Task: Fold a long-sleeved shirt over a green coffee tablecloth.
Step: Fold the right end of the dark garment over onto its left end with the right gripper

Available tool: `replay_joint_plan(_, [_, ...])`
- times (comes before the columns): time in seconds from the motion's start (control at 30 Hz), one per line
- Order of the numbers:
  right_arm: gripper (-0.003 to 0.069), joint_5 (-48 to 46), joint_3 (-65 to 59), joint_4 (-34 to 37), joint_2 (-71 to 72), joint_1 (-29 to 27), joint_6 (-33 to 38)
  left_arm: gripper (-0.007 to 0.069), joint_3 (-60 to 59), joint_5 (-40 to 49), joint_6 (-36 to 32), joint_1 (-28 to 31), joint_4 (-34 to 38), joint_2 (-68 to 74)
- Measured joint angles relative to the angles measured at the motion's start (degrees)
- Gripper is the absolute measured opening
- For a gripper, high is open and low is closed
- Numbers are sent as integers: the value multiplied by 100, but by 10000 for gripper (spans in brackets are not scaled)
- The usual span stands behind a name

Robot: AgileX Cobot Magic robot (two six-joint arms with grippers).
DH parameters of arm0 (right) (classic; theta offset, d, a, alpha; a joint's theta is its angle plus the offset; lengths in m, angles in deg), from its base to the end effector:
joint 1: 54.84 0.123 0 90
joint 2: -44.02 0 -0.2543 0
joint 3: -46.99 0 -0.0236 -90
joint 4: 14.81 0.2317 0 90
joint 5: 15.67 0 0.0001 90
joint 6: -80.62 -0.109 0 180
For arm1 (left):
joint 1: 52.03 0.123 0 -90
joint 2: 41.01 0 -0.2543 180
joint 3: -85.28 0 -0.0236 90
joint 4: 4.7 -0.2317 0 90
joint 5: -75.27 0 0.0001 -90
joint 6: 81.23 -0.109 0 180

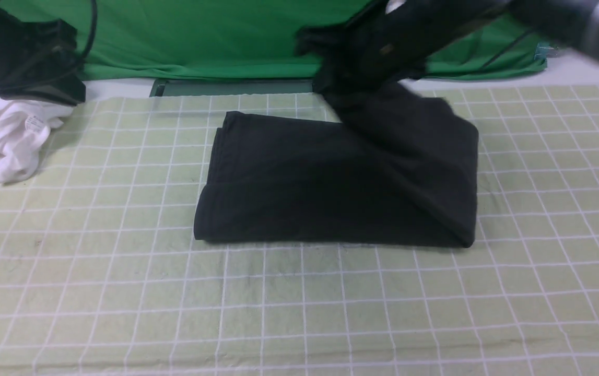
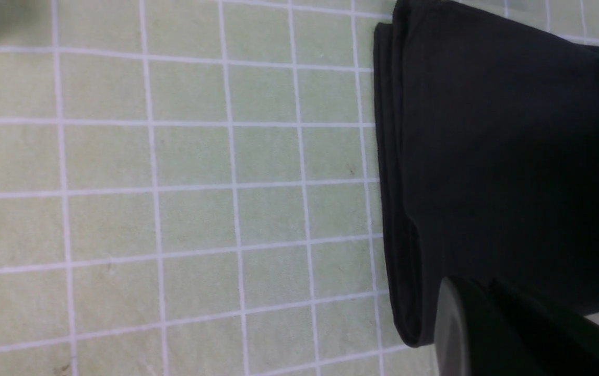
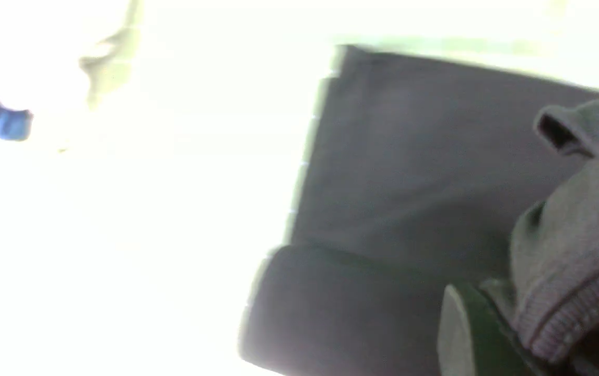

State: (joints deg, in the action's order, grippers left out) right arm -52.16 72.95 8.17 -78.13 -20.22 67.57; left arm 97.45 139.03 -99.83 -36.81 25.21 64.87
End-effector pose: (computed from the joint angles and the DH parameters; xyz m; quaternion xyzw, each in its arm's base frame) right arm 0.3550 0.2758 0.2679 -0.0706 0.9003 0.3170 0.2899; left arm 0.3455 0.0435 0.2884 -0.0387 0.9491 -0.1836 0.2531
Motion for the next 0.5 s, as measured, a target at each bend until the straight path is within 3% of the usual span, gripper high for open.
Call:
replay_joint_plan(0.13, [50,590,0,7,-537,452,-116,43,0,5,-6,111,-16,0])
replay_joint_plan(0.23, [129,1093,0,7,-878,710,-135,43,0,0,-6,130,-16,0])
replay_joint_plan(0.43, [500,1740,0,7,-1108,859,-14,43,0,0,-133,130,-85,0])
replay_joint_plan(0.5, [577,1547,0,2,-1003,837,247,43,0,6,-133,130,-114,0])
